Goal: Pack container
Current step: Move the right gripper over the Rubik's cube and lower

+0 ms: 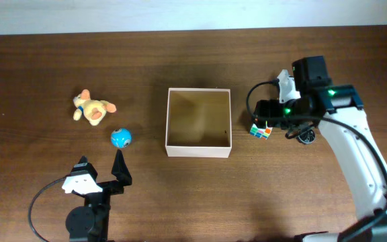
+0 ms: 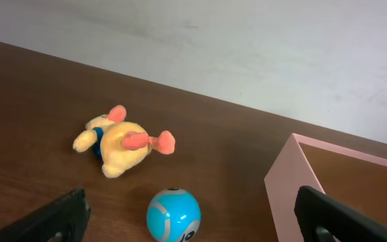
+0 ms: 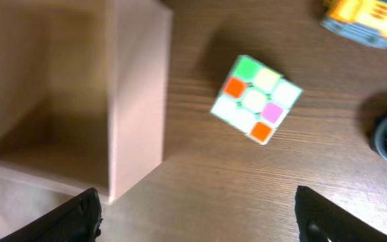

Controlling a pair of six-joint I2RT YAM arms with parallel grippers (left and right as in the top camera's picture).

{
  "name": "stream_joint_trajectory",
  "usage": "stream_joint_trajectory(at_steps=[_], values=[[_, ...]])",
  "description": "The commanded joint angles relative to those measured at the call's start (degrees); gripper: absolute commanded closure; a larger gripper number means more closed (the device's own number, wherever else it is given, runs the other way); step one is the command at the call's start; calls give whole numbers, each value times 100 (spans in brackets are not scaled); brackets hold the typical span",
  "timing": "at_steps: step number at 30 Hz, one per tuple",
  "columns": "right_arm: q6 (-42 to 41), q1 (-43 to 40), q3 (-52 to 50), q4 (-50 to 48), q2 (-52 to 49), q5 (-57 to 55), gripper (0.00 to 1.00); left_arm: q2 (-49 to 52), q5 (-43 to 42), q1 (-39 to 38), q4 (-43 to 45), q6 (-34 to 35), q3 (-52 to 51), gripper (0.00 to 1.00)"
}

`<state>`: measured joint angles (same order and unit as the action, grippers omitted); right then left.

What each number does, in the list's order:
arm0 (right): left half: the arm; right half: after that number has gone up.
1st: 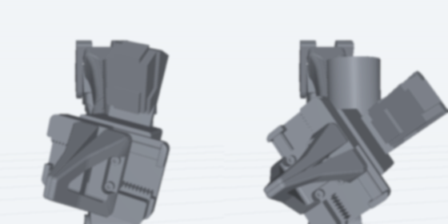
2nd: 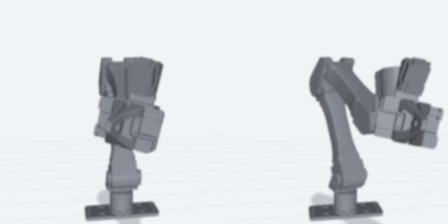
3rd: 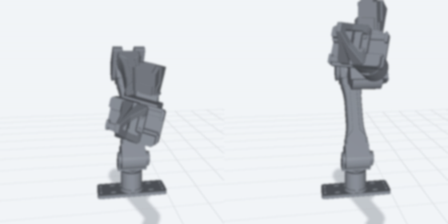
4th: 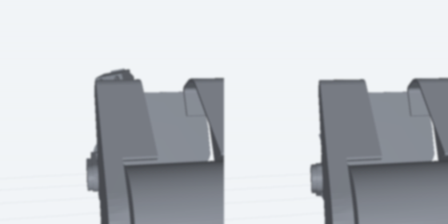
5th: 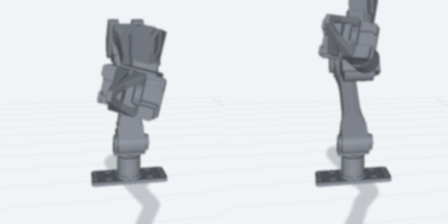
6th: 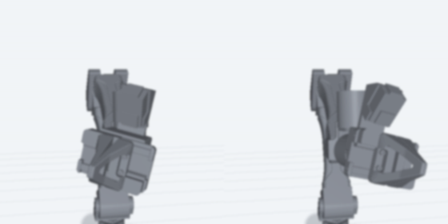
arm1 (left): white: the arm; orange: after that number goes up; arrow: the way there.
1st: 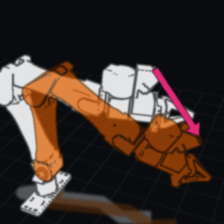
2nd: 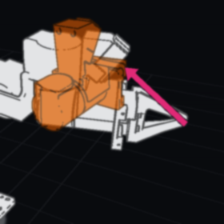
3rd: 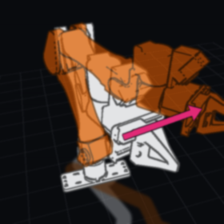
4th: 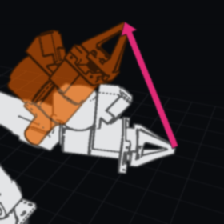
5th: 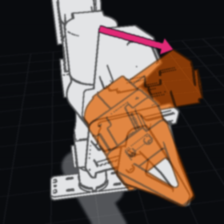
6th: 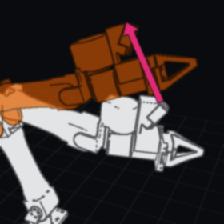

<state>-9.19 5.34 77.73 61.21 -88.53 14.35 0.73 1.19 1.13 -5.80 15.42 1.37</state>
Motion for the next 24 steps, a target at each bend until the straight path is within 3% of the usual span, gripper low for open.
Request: stream_joint_trajectory(at_steps=[1,4,14,24], values=[[-763,-11,81,-63,-168,-809,9,-44,-81,28,17,-94,-35,1],[-1307,-13,81,-66,-254,-1434,0,-44,-81,28,17,-94,-35,1],[-1985,-11,-404,-732,-603,-1550,1,-44,-81,28,17,-94,-35,1],[-1980,68,-1193,-1777,-997,-1329,1,-44,-81,28,17,-94,-35,1]])
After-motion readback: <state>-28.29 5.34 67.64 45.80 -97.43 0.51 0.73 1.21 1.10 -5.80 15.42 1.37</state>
